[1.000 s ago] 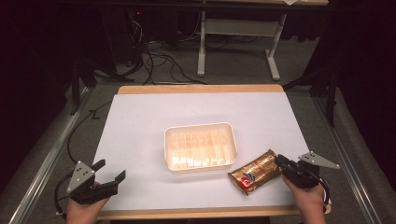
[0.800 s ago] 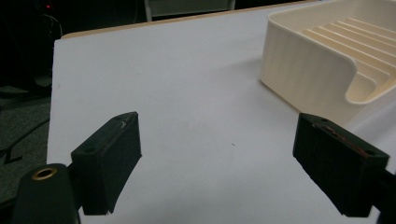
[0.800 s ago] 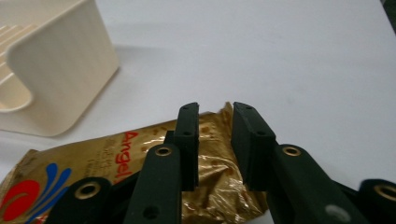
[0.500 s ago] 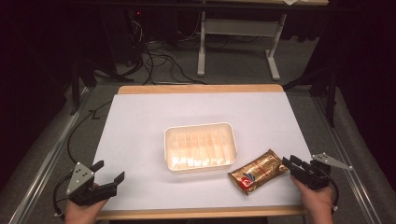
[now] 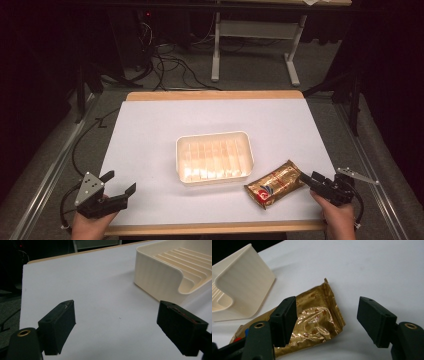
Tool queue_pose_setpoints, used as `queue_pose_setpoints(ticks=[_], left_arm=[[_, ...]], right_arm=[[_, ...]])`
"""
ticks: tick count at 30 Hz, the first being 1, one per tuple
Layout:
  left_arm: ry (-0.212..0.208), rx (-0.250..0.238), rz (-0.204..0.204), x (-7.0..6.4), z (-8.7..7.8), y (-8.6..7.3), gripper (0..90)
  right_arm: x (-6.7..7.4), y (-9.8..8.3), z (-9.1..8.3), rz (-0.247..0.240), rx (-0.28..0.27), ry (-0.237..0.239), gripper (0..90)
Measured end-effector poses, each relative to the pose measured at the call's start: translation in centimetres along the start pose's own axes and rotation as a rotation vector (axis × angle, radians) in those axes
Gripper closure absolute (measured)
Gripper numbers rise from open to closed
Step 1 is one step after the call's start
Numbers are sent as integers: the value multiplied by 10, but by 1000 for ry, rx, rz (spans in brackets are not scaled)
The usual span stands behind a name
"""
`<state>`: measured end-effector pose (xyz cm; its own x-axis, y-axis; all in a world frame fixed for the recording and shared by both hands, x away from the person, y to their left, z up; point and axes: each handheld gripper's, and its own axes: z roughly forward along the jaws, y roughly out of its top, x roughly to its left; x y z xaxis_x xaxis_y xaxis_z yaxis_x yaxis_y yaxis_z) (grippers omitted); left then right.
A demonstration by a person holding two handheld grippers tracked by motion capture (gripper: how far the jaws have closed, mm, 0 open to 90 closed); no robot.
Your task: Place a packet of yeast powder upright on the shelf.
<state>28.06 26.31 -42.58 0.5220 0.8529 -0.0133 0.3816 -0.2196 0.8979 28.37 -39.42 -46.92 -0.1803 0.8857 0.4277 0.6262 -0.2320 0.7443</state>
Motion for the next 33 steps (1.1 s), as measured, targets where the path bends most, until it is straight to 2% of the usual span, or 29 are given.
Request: queue_pose_setpoints(ticks=[8, 12, 19, 23, 27, 29, 33], left_arm=[[-5, 3, 4, 0, 0, 0, 158], [-6, 4, 9, 0, 1, 0, 158], [-17, 8, 11, 0, 2, 0, 158], [-17, 11, 13, -1, 2, 0, 157], [-21, 14, 15, -1, 2, 0, 157], [-23, 15, 14, -2, 3, 0, 157], [-23, 16, 15, -2, 3, 0, 157]], right_arm=[[-2, -6, 14, 109, 70, 78, 313], [2, -7, 18, 117, 95, 87, 318], [-8, -10, 16, 209, 76, 132, 451], [-9, -11, 18, 218, 87, 166, 544], [-10, -11, 15, 215, 68, 179, 671], [-10, -11, 13, 203, 60, 178, 746], [-6, -9, 9, 144, 51, 154, 833]])
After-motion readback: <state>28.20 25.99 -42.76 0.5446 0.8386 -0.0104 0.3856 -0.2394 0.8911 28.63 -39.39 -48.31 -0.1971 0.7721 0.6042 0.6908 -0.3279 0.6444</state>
